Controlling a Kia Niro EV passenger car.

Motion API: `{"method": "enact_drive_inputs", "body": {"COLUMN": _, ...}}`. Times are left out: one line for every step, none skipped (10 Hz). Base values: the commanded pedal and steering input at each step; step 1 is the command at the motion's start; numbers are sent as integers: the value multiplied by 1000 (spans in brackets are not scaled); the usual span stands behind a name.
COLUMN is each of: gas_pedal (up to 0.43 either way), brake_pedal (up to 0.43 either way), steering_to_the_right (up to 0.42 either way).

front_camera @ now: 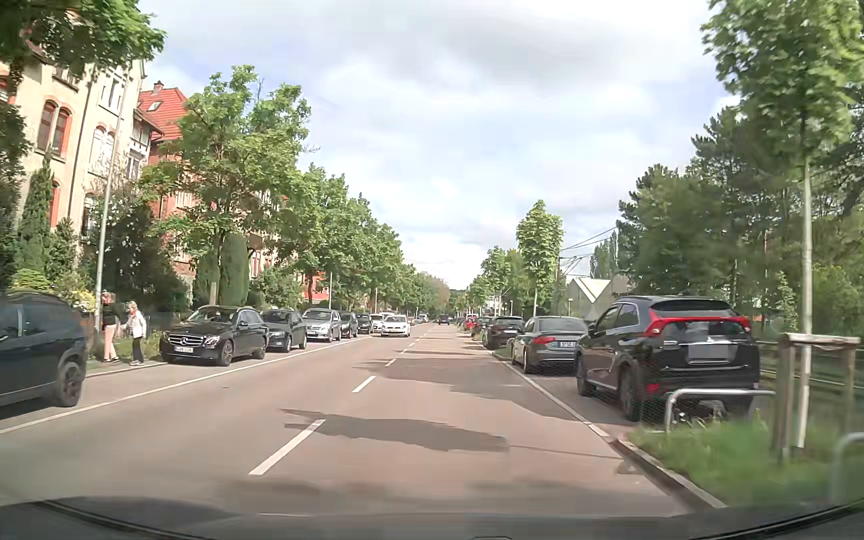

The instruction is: Follow the waypoints while adhering to traffic rules and regulations

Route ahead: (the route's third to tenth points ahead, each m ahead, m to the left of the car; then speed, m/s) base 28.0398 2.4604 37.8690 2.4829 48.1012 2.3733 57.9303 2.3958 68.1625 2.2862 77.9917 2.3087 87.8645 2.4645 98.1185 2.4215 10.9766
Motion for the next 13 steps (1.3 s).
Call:
{"method": "enact_drive_inputs", "body": {"gas_pedal": 28, "brake_pedal": 0, "steering_to_the_right": -1}}
{"method": "enact_drive_inputs", "body": {"gas_pedal": 28, "brake_pedal": 0, "steering_to_the_right": -1}}
{"method": "enact_drive_inputs", "body": {"gas_pedal": 28, "brake_pedal": 0, "steering_to_the_right": -1}}
{"method": "enact_drive_inputs", "body": {"gas_pedal": 28, "brake_pedal": 0, "steering_to_the_right": -1}}
{"method": "enact_drive_inputs", "body": {"gas_pedal": 28, "brake_pedal": 0, "steering_to_the_right": -1}}
{"method": "enact_drive_inputs", "body": {"gas_pedal": 28, "brake_pedal": 0, "steering_to_the_right": -1}}
{"method": "enact_drive_inputs", "body": {"gas_pedal": 28, "brake_pedal": 0, "steering_to_the_right": -1}}
{"method": "enact_drive_inputs", "body": {"gas_pedal": 28, "brake_pedal": 0, "steering_to_the_right": -1}}
{"method": "enact_drive_inputs", "body": {"gas_pedal": 28, "brake_pedal": 0, "steering_to_the_right": -1}}
{"method": "enact_drive_inputs", "body": {"gas_pedal": 39, "brake_pedal": 0, "steering_to_the_right": -1}}
{"method": "enact_drive_inputs", "body": {"gas_pedal": 39, "brake_pedal": 0, "steering_to_the_right": -1}}
{"method": "enact_drive_inputs", "body": {"gas_pedal": 39, "brake_pedal": 0, "steering_to_the_right": -1}}
{"method": "enact_drive_inputs", "body": {"gas_pedal": 39, "brake_pedal": 0, "steering_to_the_right": -1}}
